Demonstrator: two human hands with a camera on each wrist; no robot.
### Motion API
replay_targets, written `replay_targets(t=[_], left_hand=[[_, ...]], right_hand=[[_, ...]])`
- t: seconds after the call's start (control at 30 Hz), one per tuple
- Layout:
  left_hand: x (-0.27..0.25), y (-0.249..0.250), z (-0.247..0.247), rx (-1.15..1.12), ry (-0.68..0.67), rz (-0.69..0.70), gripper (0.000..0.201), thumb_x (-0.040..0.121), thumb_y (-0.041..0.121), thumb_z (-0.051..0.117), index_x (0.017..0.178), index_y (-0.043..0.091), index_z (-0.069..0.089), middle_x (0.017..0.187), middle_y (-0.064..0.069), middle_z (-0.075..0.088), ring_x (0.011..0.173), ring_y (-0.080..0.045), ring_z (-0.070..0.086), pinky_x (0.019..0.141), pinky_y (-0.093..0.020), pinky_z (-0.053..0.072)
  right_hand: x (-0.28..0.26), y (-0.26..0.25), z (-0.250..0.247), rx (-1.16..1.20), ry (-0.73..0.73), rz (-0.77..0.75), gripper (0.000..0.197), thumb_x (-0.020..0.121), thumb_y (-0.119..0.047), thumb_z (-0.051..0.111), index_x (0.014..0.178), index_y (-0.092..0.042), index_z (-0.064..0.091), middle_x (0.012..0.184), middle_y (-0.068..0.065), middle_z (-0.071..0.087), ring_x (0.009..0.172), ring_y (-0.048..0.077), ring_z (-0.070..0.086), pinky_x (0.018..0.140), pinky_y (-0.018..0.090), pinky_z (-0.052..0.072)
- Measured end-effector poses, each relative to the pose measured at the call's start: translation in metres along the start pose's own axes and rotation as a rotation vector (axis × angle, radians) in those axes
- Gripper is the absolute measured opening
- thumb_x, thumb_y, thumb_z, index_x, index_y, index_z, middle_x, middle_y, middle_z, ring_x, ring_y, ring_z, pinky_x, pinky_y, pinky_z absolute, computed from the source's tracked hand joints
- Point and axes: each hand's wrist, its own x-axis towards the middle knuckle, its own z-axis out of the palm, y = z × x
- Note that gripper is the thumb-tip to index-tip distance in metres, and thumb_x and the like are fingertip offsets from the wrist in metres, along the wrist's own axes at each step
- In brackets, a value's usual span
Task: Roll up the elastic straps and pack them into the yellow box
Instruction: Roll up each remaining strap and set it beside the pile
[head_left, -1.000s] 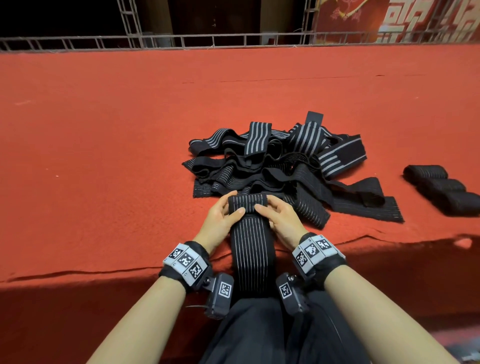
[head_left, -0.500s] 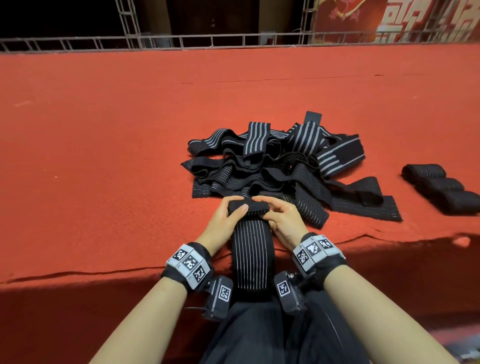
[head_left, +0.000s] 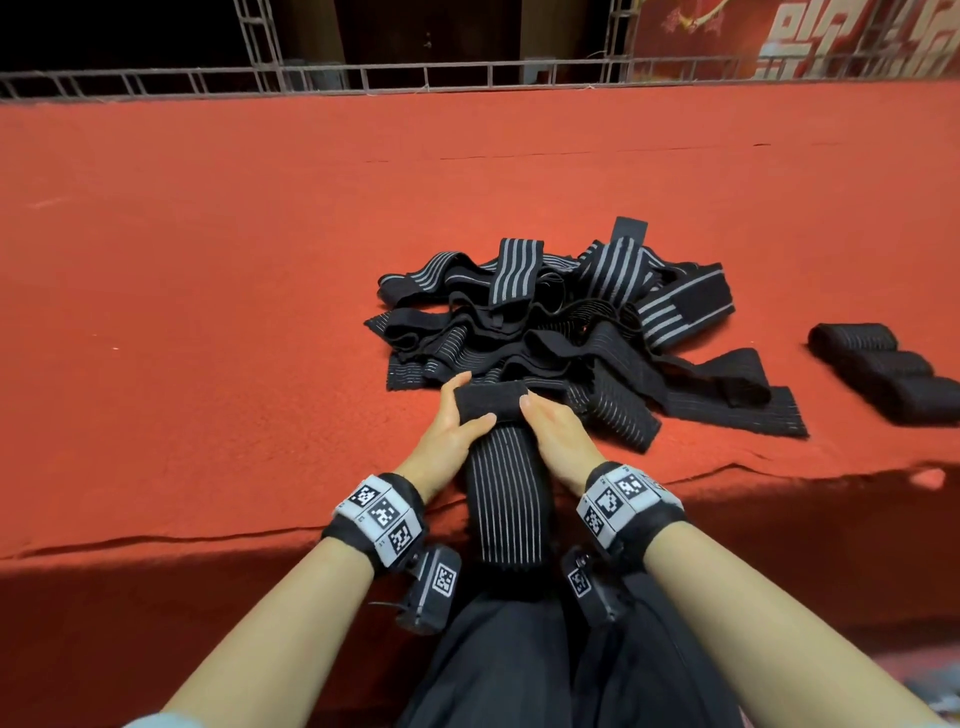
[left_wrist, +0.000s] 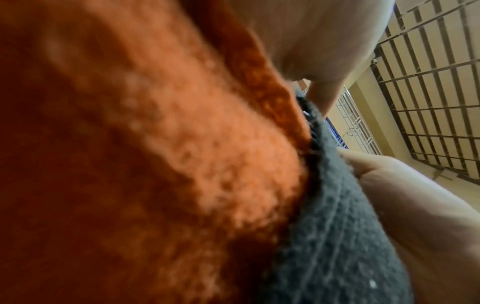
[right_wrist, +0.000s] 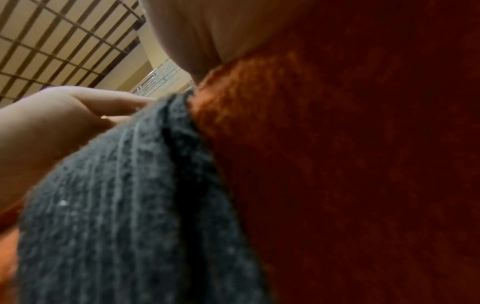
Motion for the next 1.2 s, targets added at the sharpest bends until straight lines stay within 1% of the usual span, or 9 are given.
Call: replay_targets(t=[0.13, 0.33, 0.47, 0.67, 0.77, 0.87, 0.97, 1.07, 1.2], left_hand=[[-0.001, -0.001, -0.001, 0.027, 0.013, 0.012, 0.052, 0.095, 0.005, 0.053, 0.134, 0.03, 0.028, 0.118, 0.007, 0.055, 0.107, -0.006, 0.055, 0.092, -0.023, 0.043], [-0.001, -0.003, -0.002, 0.086, 0.077, -0.003, 0.061, 0.089, 0.004, 0.063, 0.138, 0.021, 0.03, 0.118, 0.005, 0.056, 0.107, -0.007, 0.056, 0.092, -0.022, 0.043], [0.002, -0.004, -0.002, 0.124, 0.111, 0.002, 0.037, 0.092, 0.008, 0.059, 0.127, 0.015, 0.049, 0.108, -0.005, 0.068, 0.1, -0.018, 0.066, 0.089, -0.032, 0.052], [0.001, 0.001, 0.0, 0.103, 0.075, 0.01, 0.027, 0.094, 0.016, 0.056, 0.121, 0.016, 0.051, 0.117, -0.005, 0.062, 0.109, -0.017, 0.059, 0.099, -0.035, 0.045], [-0.002, 0.003, 0.001, 0.076, 0.077, 0.043, 0.03, 0.096, 0.03, 0.055, 0.122, 0.015, 0.053, 0.117, -0.002, 0.062, 0.109, -0.011, 0.059, 0.096, -0.027, 0.046], [0.0, 0.002, 0.002, 0.057, 0.11, 0.052, 0.03, 0.097, 0.025, 0.052, 0.125, 0.013, 0.05, 0.116, -0.001, 0.061, 0.105, -0.009, 0.058, 0.09, -0.021, 0.045], [0.001, 0.002, 0.002, -0.004, 0.124, 0.025, 0.035, 0.097, 0.017, 0.051, 0.131, 0.015, 0.045, 0.118, -0.001, 0.058, 0.105, -0.011, 0.056, 0.092, -0.025, 0.045], [0.0, 0.001, 0.0, -0.062, 0.113, 0.004, 0.042, 0.097, 0.012, 0.05, 0.137, 0.015, 0.038, 0.122, -0.005, 0.055, 0.108, -0.015, 0.055, 0.098, -0.033, 0.044], [-0.003, 0.002, 0.0, -0.103, 0.091, 0.022, 0.044, 0.097, 0.007, 0.048, 0.138, 0.008, 0.035, 0.112, 0.0, 0.056, 0.101, -0.009, 0.056, 0.087, -0.021, 0.047]], right_hand=[[-0.004, -0.002, 0.0, 0.099, -0.055, 0.033, 0.045, 0.093, -0.045, 0.046, 0.13, -0.025, 0.06, 0.123, -0.005, 0.066, 0.117, 0.01, 0.059, 0.106, 0.036, 0.042], [-0.005, -0.004, -0.007, 0.411, -0.026, 0.055, 0.03, 0.092, 0.005, 0.053, 0.12, -0.006, 0.055, 0.1, 0.009, 0.069, 0.069, 0.005, 0.065, 0.057, 0.015, 0.047], [-0.004, 0.0, -0.009, 0.537, 0.02, 0.062, 0.033, 0.088, 0.01, 0.055, 0.116, -0.006, 0.056, 0.102, 0.013, 0.067, 0.092, 0.026, 0.061, 0.076, 0.032, 0.049], [-0.007, -0.003, -0.01, 0.556, 0.007, 0.03, 0.037, 0.082, 0.021, 0.051, 0.111, 0.001, 0.062, 0.087, 0.008, 0.065, 0.063, 0.005, 0.062, 0.057, 0.014, 0.048], [-0.008, -0.002, -0.008, 0.568, 0.028, 0.022, 0.039, 0.081, 0.023, 0.05, 0.109, 0.001, 0.065, 0.092, 0.01, 0.069, 0.078, 0.013, 0.066, 0.068, 0.017, 0.052], [-0.006, -0.003, -0.008, 0.597, 0.031, 0.077, 0.045, 0.085, 0.02, 0.046, 0.12, -0.002, 0.061, 0.092, 0.005, 0.07, 0.065, 0.006, 0.062, 0.062, 0.015, 0.049], [-0.001, -0.005, -0.007, 0.677, 0.051, 0.132, 0.038, 0.095, 0.008, 0.039, 0.127, -0.007, 0.053, 0.099, 0.006, 0.07, 0.077, 0.01, 0.068, 0.067, 0.021, 0.053], [0.0, -0.01, -0.006, 0.628, 0.021, 0.149, 0.022, 0.101, -0.014, 0.042, 0.104, -0.008, 0.064, 0.081, 0.0, 0.072, 0.071, 0.008, 0.066, 0.063, 0.024, 0.052], [-0.002, -0.011, -0.002, 0.401, 0.002, 0.13, 0.033, 0.103, -0.029, 0.039, 0.099, -0.018, 0.07, 0.097, 0.0, 0.073, 0.088, 0.01, 0.069, 0.072, 0.027, 0.053]])
